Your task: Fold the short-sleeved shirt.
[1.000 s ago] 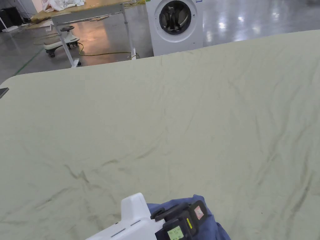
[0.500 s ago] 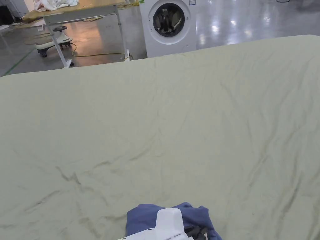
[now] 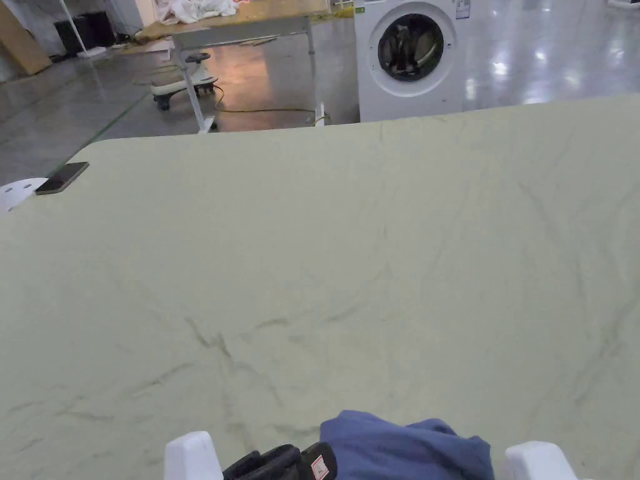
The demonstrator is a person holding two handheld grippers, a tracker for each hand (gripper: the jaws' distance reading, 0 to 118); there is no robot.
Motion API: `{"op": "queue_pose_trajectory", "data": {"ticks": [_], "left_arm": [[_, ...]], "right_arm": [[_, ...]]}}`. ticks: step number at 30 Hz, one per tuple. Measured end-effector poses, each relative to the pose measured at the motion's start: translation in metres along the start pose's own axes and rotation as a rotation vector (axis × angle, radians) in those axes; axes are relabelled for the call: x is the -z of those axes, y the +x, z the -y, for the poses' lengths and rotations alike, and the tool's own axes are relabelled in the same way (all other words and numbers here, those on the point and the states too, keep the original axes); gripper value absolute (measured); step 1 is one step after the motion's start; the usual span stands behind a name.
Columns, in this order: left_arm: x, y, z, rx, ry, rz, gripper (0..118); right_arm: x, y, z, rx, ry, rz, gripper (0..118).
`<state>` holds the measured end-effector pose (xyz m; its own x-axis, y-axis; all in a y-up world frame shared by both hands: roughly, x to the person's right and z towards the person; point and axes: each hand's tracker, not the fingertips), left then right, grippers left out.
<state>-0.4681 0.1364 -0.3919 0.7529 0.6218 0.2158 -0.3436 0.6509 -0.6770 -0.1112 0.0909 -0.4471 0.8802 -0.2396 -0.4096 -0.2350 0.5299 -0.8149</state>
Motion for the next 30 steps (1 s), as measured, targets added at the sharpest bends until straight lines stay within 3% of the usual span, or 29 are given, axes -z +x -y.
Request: {"op": "queue_pose_trajectory", "data": {"ticks": [1, 2, 3, 7, 11, 14, 17, 18, 27, 30], "left_arm": [[-0.003, -0.006, 0.003, -0.023, 0.005, -0.017, 69], [-0.005, -0.01, 0.005, -0.04, 0.01, -0.023, 83], [-0.006, -0.015, 0.007, -0.062, 0.015, -0.001, 88], [0.006, -0.027, 0.01, -0.151, -0.025, 0.082, 88], [0.034, -0.036, 0.018, -0.197, -0.085, 0.085, 88], [0.059, -0.035, 0.027, -0.305, -0.155, 0.093, 83], [0.071, -0.035, 0.034, -0.33, -0.149, 0.057, 45], [0.071, -0.034, 0.035, -0.316, -0.153, 0.021, 40], [0.067, -0.029, 0.029, -0.275, -0.157, 0.012, 29], [0.048, -0.025, 0.015, -0.262, -0.123, 0.07, 28]], "right_arm": [[0.007, -0.001, -0.001, -0.053, -0.007, 0.018, 0], [0.005, -0.003, -0.003, -0.061, 0.011, 0.024, 0], [0.0, -0.005, -0.007, -0.035, -0.001, 0.017, 0], [0.001, -0.008, -0.008, -0.051, -0.025, 0.04, 0], [-0.001, 0.001, -0.002, -0.003, 0.0, 0.012, 0], [-0.002, 0.006, -0.002, 0.041, 0.0, -0.013, 0], [-0.001, 0.007, -0.001, 0.044, 0.001, -0.018, 0], [-0.001, 0.006, -0.001, 0.044, 0.003, -0.015, 0], [-0.004, 0.002, 0.006, 0.039, 0.043, 0.0, 0], [-0.021, 0.007, 0.006, 0.002, 0.119, -0.093, 0]]}}
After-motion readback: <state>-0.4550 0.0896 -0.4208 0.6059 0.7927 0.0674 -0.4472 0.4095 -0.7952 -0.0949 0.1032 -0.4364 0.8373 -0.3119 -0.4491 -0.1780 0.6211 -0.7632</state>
